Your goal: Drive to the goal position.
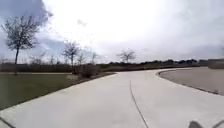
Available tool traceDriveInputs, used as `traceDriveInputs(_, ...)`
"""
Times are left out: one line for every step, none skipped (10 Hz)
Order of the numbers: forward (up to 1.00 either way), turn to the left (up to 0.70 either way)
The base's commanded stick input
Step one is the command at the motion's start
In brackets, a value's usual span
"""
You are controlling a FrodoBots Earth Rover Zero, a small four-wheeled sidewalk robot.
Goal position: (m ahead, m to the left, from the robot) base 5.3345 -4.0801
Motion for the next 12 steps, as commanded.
traceDriveInputs(1.0,-0.28)
traceDriveInputs(1.0,-0.4)
traceDriveInputs(1.0,-0.4)
traceDriveInputs(1.0,-0.4)
traceDriveInputs(1.0,-0.38)
traceDriveInputs(1.0,-0.22)
traceDriveInputs(1.0,-0.05)
traceDriveInputs(1.0,0.0)
traceDriveInputs(1.0,0.0)
traceDriveInputs(1.0,0.0)
traceDriveInputs(1.0,0.0)
traceDriveInputs(1.0,0.0)
